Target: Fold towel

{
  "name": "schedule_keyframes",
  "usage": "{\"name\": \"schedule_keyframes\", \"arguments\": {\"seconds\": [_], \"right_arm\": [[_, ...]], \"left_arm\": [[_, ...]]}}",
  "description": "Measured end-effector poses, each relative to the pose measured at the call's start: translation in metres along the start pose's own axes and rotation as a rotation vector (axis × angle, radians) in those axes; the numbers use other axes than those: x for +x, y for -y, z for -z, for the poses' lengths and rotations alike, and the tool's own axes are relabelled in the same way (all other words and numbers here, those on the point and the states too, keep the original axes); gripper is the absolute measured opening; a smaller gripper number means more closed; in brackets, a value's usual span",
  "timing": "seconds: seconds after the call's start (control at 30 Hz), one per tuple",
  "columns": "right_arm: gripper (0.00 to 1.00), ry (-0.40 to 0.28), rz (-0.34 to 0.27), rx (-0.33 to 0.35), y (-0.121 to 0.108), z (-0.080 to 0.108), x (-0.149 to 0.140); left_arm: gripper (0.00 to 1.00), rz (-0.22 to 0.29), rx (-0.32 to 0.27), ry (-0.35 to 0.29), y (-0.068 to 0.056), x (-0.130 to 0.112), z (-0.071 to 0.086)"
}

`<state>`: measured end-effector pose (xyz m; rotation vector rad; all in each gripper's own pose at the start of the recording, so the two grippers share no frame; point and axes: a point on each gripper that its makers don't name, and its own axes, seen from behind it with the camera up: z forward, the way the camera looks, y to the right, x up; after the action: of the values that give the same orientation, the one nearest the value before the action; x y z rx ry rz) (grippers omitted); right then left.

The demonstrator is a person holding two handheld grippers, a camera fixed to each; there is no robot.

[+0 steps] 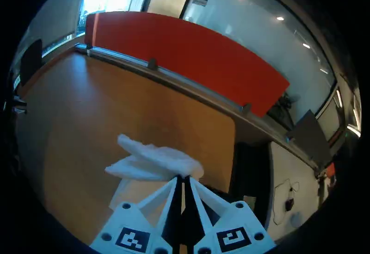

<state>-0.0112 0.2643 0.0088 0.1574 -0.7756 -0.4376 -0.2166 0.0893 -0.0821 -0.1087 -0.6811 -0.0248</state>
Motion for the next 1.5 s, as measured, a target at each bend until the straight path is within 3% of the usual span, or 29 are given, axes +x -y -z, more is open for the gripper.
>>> {"name": "schedule_keyframes", "arguments": {"seconds": [0.37,0.8,1.5], "right_arm": [[0.05,0.071,-0.024,-0.007,0.012,0.004,-0.052],[0.05,0.158,-0.113,-0.020,0.017,-0.007,-0.106],[0.05,0.254,-0.192,-0.054,0.016,-0.038,-0.149]], "left_arm": [[0.91,-0.009,-0.005,0.001,-0.002,-0.001,0.002],[0.91,-0.015,0.006,0.008,0.004,-0.006,0.005],[0.91,-0.026,0.023,0.024,0.007,-0.015,0.009]]}}
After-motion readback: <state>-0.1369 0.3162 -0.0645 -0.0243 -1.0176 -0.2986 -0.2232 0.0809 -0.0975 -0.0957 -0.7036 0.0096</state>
